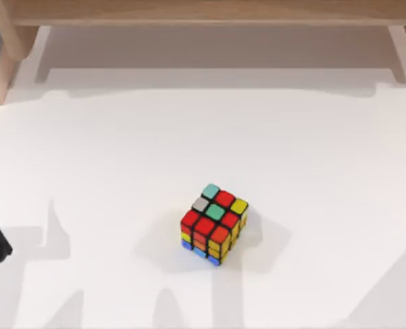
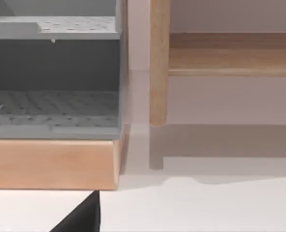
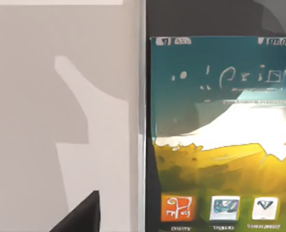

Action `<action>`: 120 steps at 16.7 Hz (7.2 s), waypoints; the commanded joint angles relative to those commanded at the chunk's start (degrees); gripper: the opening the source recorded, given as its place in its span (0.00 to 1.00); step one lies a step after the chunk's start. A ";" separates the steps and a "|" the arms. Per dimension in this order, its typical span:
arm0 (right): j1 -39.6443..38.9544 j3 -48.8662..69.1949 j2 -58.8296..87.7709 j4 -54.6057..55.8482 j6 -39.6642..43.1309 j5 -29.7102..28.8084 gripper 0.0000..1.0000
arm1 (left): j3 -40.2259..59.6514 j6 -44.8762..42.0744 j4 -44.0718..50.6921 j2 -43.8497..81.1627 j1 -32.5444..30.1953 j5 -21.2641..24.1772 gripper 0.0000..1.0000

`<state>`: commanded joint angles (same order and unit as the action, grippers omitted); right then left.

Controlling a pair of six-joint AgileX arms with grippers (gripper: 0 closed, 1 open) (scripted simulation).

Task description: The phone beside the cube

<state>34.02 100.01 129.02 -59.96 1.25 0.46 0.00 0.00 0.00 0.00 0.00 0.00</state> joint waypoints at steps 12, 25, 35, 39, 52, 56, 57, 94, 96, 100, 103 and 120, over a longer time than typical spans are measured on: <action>0.04 -3.59 2.78 6.41 0.02 -0.03 0.92 | 0.00 0.00 0.00 0.00 0.00 0.00 1.00; 0.04 -3.59 2.78 6.41 0.02 -0.03 0.00 | 0.00 0.00 0.00 0.00 0.00 0.00 1.00; 0.06 -2.86 1.18 5.05 0.25 -0.63 0.00 | 0.00 0.00 0.00 0.00 0.00 0.00 1.00; 0.06 -1.12 0.03 2.17 0.27 -0.61 0.00 | 0.00 0.00 0.00 0.00 0.00 0.00 1.00; -12.02 -1.39 -8.39 2.19 -5.77 -1.28 0.00 | 0.00 0.00 0.00 0.00 0.00 0.00 1.00; -22.26 -4.95 -12.62 1.99 -10.81 -1.47 0.00 | 0.00 0.00 0.00 0.00 0.00 0.00 1.00; -25.05 -6.00 -13.60 1.90 -12.20 -1.50 0.00 | 0.00 0.00 0.00 0.00 0.00 0.00 1.00; -64.34 -23.04 -21.86 5.06 -32.61 -1.38 0.00 | 0.00 0.00 0.00 0.00 0.00 0.00 1.00; -64.37 -23.66 -21.75 6.40 -32.61 -1.41 0.00 | 0.00 0.00 0.00 0.00 0.00 0.00 1.00; -64.43 -25.20 -21.25 8.92 -32.60 -1.48 0.00 | 0.00 0.00 0.00 0.00 0.00 0.00 1.00; -64.49 -26.64 -20.44 10.38 -32.60 -1.55 0.00 | 0.00 0.00 0.00 0.00 0.00 0.00 1.00; -64.55 -29.04 -18.34 11.40 -32.61 -1.58 0.60 | 0.00 0.00 0.00 0.00 0.00 0.00 1.00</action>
<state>-30.54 70.97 110.69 -48.57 -31.36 -1.11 0.00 0.00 0.00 0.00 0.00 0.00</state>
